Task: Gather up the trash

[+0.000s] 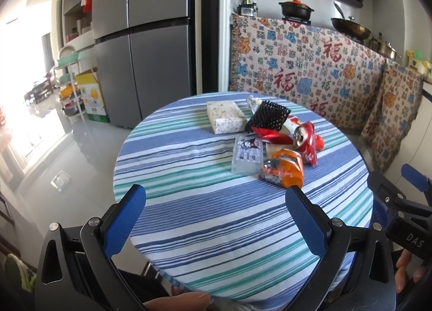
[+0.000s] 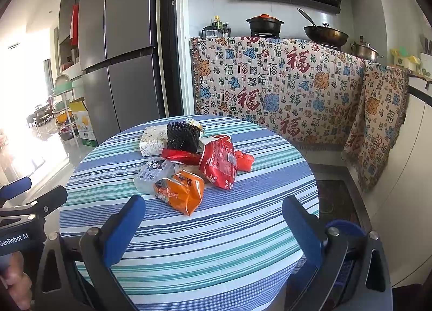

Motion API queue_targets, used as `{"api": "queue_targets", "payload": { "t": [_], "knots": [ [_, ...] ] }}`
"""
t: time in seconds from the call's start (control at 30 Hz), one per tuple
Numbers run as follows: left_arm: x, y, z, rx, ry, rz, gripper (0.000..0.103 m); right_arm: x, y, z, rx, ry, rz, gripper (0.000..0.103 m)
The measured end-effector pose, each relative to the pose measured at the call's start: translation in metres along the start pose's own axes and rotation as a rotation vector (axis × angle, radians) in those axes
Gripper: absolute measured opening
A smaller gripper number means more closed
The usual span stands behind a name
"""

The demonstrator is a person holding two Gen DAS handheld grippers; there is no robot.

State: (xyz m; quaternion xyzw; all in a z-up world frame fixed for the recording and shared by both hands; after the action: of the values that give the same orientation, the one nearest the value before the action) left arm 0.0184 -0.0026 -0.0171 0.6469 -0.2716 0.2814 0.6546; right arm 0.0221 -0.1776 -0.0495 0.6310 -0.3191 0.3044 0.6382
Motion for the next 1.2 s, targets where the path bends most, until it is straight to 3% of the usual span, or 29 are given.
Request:
{"api": "queue_targets", "payload": {
  "t": [0.47,0.57,0.9,1.2],
  "knots": [
    [-0.007,-0.026,0.002,0.000,-0.001,-0.044,0.103,-0.007,-0.016,0.005,-0.008,-0.008,-0.037,0.103],
    [-0.010,-0.048,0.005,0.009,-0.016,-0.067,0.103,-0.008,-0.027,0.010,-0.011,-0.012,-0.054,0.103],
    [-0.012,-0.127,0.011,-0.068,-0.042,-0.201,0.103,-0.028,-0.084,0.038,-0.019,-0.034,-0.180,0.103],
    [-0.002,-0.166,0.021,-0.073,-0.095,-0.254,0.103,-0.042,-0.122,0.015,0.039,0.034,-0.277,0.103]
  ]
}}
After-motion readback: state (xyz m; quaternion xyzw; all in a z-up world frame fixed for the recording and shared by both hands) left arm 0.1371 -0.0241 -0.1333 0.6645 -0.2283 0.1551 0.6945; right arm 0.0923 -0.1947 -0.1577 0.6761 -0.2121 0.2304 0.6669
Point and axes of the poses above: each gripper's, at about its wrist camera, not at the fingertips, and y roughly against the way its jaws point, z to its right, x to its top, the point moved 2 cm from there along -y, roughly the way its jaws point, and after that the axes turned 8 degrees about -z, right-handed, at the moved point
